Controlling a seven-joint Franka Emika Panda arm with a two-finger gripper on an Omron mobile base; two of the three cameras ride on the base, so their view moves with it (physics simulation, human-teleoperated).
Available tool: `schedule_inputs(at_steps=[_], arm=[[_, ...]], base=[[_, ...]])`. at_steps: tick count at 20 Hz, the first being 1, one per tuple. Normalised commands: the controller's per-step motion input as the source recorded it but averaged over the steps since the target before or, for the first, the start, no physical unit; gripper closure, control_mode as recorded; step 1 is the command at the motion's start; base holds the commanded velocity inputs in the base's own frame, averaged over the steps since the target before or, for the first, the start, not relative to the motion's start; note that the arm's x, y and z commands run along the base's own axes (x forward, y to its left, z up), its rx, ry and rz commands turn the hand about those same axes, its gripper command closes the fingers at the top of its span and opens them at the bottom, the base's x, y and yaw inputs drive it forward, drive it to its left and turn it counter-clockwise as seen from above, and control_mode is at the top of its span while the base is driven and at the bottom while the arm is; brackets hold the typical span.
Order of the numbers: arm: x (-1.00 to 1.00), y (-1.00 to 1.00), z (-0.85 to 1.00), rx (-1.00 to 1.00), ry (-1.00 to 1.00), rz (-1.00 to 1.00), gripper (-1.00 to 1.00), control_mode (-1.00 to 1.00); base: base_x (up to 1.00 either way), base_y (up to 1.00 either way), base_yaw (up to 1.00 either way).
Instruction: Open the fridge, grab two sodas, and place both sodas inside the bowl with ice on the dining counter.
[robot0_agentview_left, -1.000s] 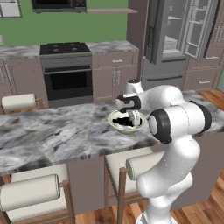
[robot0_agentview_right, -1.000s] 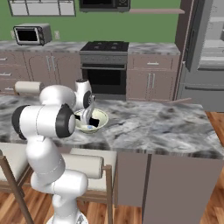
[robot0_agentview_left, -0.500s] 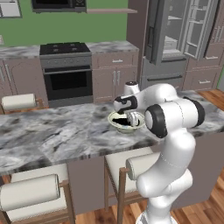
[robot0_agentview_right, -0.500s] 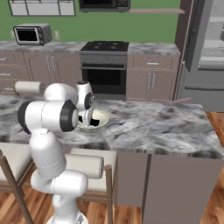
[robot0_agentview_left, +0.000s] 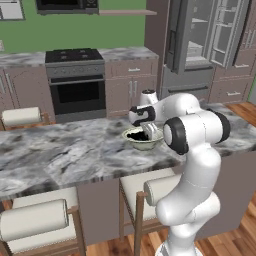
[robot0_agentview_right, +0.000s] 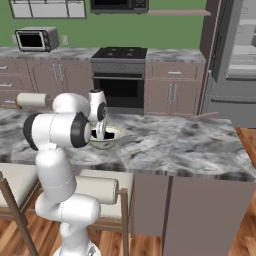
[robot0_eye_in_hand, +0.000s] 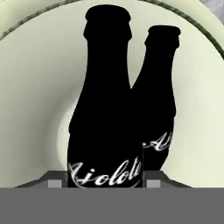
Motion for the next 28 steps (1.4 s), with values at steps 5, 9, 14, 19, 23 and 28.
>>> schedule_inputs(at_steps=[5, 9, 14, 19, 23, 28], arm=[[-0.27, 0.03, -0.03, -0.01, -0.01, 0.05, -1.00, -1.00], [-0.11, 0.14, -0.03, -0.03, 0.00, 0.02, -1.00, -1.00], [0.08, 0.17, 0.03, 0.00, 0.00, 0.00, -1.00, -1.00], [0.05, 0.00, 0.34, 0.00, -0.03, 0.00, -1.00, -1.00], [-0.11, -0.07, 0.73, 0.00, -0.01, 0.00, -1.00, -1.00], [-0.32, -0.07, 0.87, 0.00, -0.03, 0.00, -1.00, -1.00]], base=[[0.00, 0.00, 0.00], [0.00, 0.00, 0.00], [0.00, 0.00, 0.00], [0.00, 0.00, 0.00], [0.00, 0.00, 0.00], [0.00, 0.00, 0.00]])
